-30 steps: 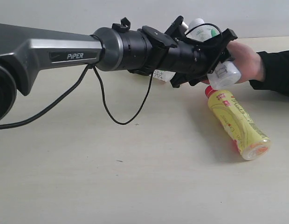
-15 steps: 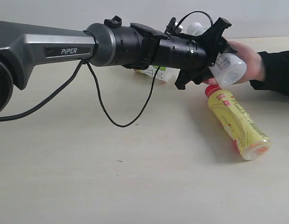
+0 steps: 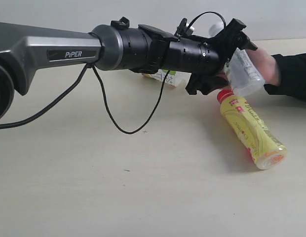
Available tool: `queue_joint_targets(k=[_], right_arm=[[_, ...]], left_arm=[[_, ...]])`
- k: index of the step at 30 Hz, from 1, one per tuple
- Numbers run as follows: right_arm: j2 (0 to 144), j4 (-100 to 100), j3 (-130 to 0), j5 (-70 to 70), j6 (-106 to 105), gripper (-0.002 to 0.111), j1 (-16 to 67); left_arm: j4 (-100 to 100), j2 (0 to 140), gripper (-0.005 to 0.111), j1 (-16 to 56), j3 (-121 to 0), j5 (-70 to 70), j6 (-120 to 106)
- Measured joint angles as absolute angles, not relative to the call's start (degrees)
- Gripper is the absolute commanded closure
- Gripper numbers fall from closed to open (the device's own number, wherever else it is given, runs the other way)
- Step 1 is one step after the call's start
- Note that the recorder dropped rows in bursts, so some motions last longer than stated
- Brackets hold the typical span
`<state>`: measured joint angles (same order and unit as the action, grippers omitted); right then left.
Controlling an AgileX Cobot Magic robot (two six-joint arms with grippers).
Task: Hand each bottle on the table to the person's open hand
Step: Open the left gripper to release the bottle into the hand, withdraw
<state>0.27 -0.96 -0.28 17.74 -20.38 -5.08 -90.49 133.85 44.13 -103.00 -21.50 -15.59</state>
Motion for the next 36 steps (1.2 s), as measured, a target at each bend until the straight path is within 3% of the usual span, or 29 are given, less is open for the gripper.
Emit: queue_joint_targets(k=[17,31,36], right_arm=[[0.3,-1.0,-0.3,17.7,-20.4,0.108,-5.1],[0.3,-1.0,-0.3,17.7,-20.4,0.108,-5.1],[0.3,-1.0,-0.3,17.7,-20.4,0.108,-5.1]], left_arm=[[-90.5,133.5,0.015,44.1,-103.0,-27.0,-17.0],[-83.0,124.3,0.015,44.1,-103.0,-36.9,-20.4],[-75.3,120.6,0.023,44.1,-103.0,-40.2,-20.4]])
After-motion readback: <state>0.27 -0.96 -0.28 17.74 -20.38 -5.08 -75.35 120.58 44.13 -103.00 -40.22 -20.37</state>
